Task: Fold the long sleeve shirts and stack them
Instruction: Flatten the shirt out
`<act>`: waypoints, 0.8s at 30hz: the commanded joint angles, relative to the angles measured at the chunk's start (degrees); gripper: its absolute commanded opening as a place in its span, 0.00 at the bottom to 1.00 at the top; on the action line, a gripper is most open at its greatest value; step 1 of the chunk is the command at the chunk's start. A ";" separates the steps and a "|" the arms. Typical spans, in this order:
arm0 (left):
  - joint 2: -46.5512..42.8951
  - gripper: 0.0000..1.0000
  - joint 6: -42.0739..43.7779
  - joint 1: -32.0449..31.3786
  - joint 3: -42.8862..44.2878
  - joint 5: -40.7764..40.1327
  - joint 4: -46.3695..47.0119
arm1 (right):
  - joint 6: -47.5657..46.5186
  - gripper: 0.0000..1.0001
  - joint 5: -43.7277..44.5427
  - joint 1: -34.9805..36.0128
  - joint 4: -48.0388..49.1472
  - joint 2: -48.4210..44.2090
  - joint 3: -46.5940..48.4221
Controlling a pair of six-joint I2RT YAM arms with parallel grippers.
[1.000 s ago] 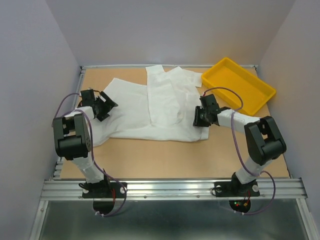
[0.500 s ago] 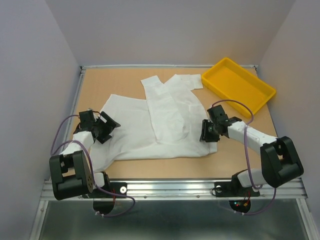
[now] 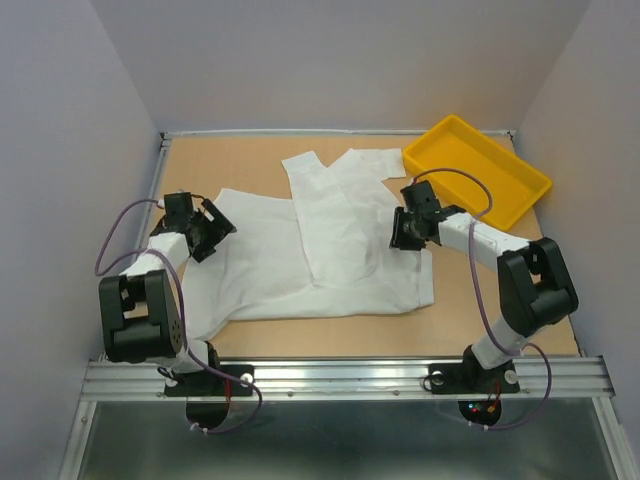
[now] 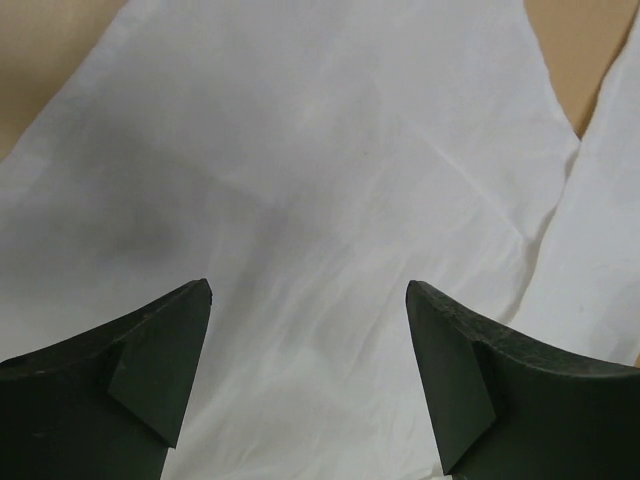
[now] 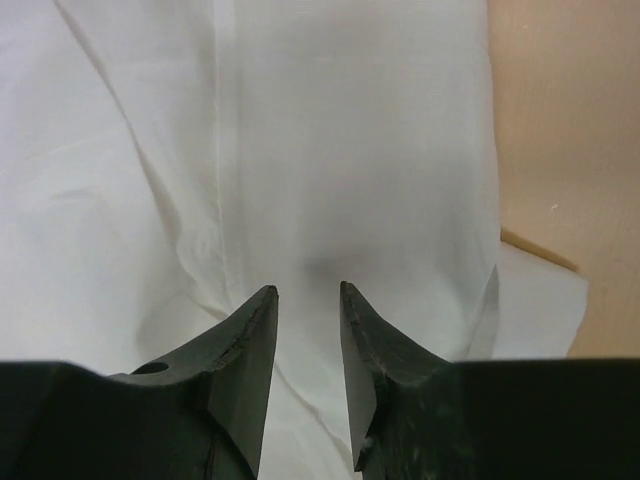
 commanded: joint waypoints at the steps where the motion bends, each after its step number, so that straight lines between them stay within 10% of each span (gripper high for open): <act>1: 7.17 0.90 2.99 -0.52 4.24 -4.40 -0.09 | 1.84 0.37 4.21 -0.38 3.42 4.24 3.48; 24: 30.32 0.90 5.46 -0.08 29.81 -8.63 -6.15 | -8.97 0.32 12.40 -6.80 8.61 26.23 28.00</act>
